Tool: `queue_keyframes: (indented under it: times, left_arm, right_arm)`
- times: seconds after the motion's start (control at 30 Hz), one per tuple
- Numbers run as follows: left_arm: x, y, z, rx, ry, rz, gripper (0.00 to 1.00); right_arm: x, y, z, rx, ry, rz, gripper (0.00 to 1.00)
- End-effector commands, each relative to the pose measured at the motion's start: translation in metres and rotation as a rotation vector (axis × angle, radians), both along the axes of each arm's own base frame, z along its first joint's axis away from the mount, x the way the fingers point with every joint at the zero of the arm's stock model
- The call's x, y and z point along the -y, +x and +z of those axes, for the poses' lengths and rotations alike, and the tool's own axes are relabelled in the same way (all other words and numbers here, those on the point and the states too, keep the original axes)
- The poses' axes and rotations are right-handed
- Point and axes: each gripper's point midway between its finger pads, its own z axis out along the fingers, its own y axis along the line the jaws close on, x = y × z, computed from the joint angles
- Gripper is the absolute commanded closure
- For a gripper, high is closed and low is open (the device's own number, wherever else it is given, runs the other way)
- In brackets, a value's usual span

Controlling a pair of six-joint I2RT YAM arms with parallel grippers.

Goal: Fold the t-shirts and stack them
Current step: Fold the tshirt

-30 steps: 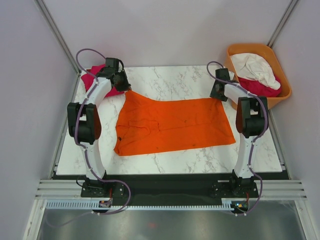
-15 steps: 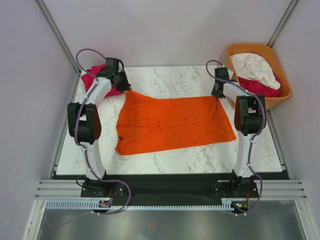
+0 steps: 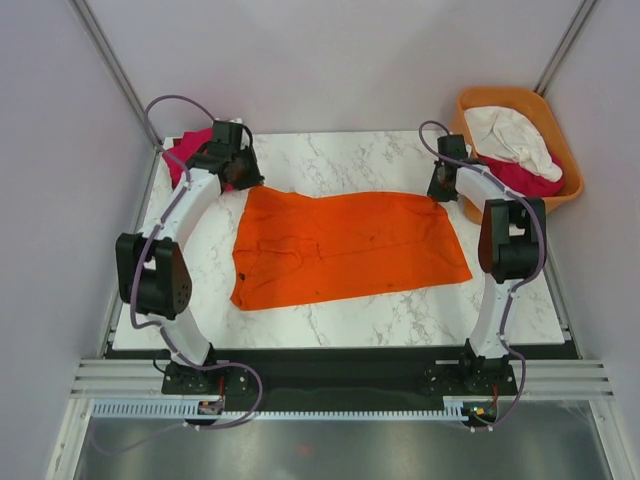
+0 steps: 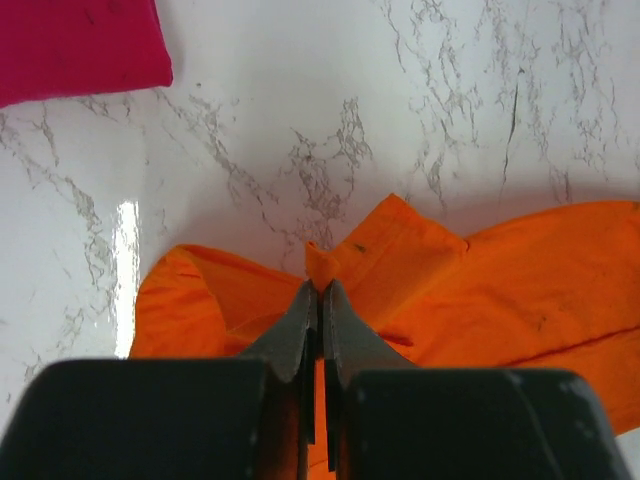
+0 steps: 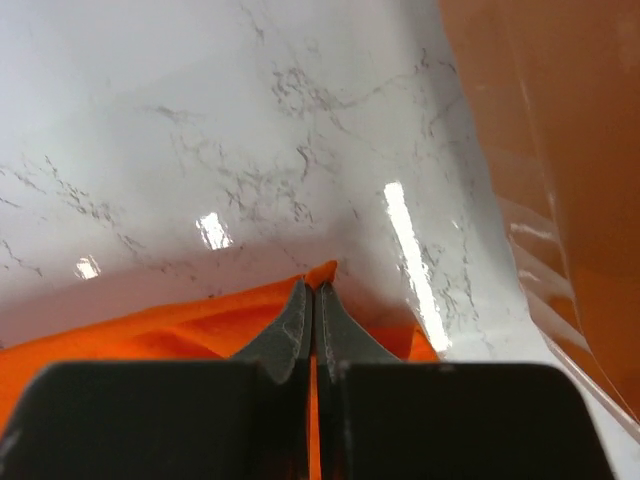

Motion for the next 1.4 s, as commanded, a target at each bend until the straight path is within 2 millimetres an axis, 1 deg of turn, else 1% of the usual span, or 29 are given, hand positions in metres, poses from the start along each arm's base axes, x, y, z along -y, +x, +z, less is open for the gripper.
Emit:
queue_keyframes:
  times: [0.0,0.03,0.07,0.1,0.13,0.17,0.2,0.23,0.27,0.3,0.33,0.37,0.4,0.43,0.47,0.53,0.57,0.63,0.67,0.73,0.77,0.83,0.87,0.9,0.93,1.03,1.13,1.23,1.37]
  left_arm:
    - [-0.005,-0.021,0.017,0.056,0.092,0.001,0.98]
    - [-0.004,-0.026,0.017,0.054,0.099,0.0,0.98]
    - [-0.007,-0.035,0.007,0.032,0.121,0.009,0.98]
    - [-0.004,-0.043,0.013,0.048,0.118,0.007,0.98]
    - [-0.004,-0.049,0.012,0.046,0.123,0.007,0.98]
    - [-0.006,-0.058,0.003,0.027,0.137,0.013,0.98]
    - [-0.002,-0.066,0.011,0.046,0.132,0.011,0.98]
    - [-0.001,-0.072,0.009,0.044,0.132,0.012,0.98]
    - [-0.004,-0.081,-0.002,0.02,0.147,0.012,0.98]
    - [-0.003,-0.089,0.005,0.039,0.141,0.007,0.98]
    - [-0.005,-0.094,0.003,0.034,0.142,0.007,0.98]
    - [-0.008,-0.104,-0.008,0.011,0.15,0.004,0.98]
    - [-0.007,-0.11,-0.01,0.009,0.151,-0.003,0.98]
    - [-0.008,-0.116,-0.005,0.018,0.116,0.047,0.98]
    - [-0.01,-0.124,-0.015,-0.002,0.132,0.05,0.98]
    - [-0.01,-0.133,-0.02,-0.008,0.135,0.053,0.98]
    - [-0.013,-0.141,-0.025,-0.016,0.141,0.058,0.98]
    - [-0.011,-0.152,-0.03,-0.029,0.132,0.069,0.98]
    - [-0.013,-0.16,-0.033,-0.034,0.132,0.076,0.98]
    - [-0.012,-0.171,-0.038,-0.046,0.12,0.084,0.98]
    - [-0.015,-0.18,-0.042,-0.053,0.122,0.09,0.98]
    - [-0.015,-0.191,-0.048,-0.068,0.112,0.101,0.98]
    - [-0.017,-0.2,-0.058,-0.093,0.114,0.103,0.98]
    - [-0.014,-0.205,-0.056,-0.082,0.094,0.109,0.98]
    - [-0.017,-0.213,-0.065,-0.097,0.105,0.114,0.98]
    - [-0.014,-0.224,-0.069,-0.098,0.102,0.112,0.98]
    - [-0.013,-0.236,-0.079,-0.121,0.111,0.123,0.98]
    - [-0.013,-0.239,-0.075,-0.099,0.108,0.133,0.98]
    - [-0.012,-0.247,-0.069,-0.082,0.092,0.132,0.98]
  right_arm:
    - [0.041,0.007,0.075,0.194,-0.039,-0.136,1.0]
    - [0.04,0.003,0.075,0.189,-0.037,-0.136,1.0]
    - [0.029,-0.004,0.068,0.169,-0.039,-0.113,1.0]
    - [0.027,-0.01,0.073,0.176,-0.039,-0.11,1.0]
    - [0.027,-0.014,0.073,0.173,-0.04,-0.109,1.0]
    - [0.026,-0.024,0.064,0.148,-0.045,-0.109,1.0]
    - [0.024,-0.029,0.07,0.161,-0.044,-0.107,1.0]
    - [0.024,-0.032,0.07,0.162,-0.043,-0.106,1.0]
    - [0.023,-0.04,0.068,0.158,-0.047,-0.105,1.0]
    - [0.023,-0.044,0.067,0.154,-0.048,-0.108,1.0]
    - [0.023,-0.047,0.065,0.15,-0.052,-0.107,1.0]
    - [0.023,-0.054,0.059,0.132,-0.056,-0.109,1.0]
    - [0.025,-0.057,0.062,0.14,-0.062,-0.116,1.0]
    - [0.025,-0.06,0.061,0.136,-0.063,-0.118,1.0]
    - [0.025,-0.066,0.054,0.118,-0.06,-0.121,1.0]
    - [0.024,-0.073,0.052,0.113,-0.054,-0.124,1.0]
    - [0.022,-0.081,0.04,0.089,-0.052,-0.121,1.0]
    - [0.023,-0.09,0.038,0.091,-0.05,-0.14,1.0]
    - [0.024,-0.102,0.026,0.065,-0.056,-0.143,1.0]
    - [0.025,-0.108,0.026,0.07,-0.052,-0.16,1.0]
    - [0.026,-0.116,0.021,0.056,-0.049,-0.165,1.0]
    - [0.024,-0.123,0.017,0.051,-0.037,-0.174,0.99]
    - [0.026,-0.131,0.011,0.038,-0.045,-0.19,0.99]
    - [0.027,-0.132,0.013,0.054,-0.046,-0.196,0.99]
    - [0.028,-0.137,0.01,0.05,-0.047,-0.203,0.99]
    - [0.031,-0.14,0.012,0.063,-0.058,-0.215,1.0]
    - [0.033,-0.143,0.014,0.07,-0.067,-0.223,1.0]
    - [0.034,-0.143,0.023,0.1,-0.091,-0.225,0.95]
    - [0.031,-0.148,0.035,0.149,-0.094,-0.224,0.93]
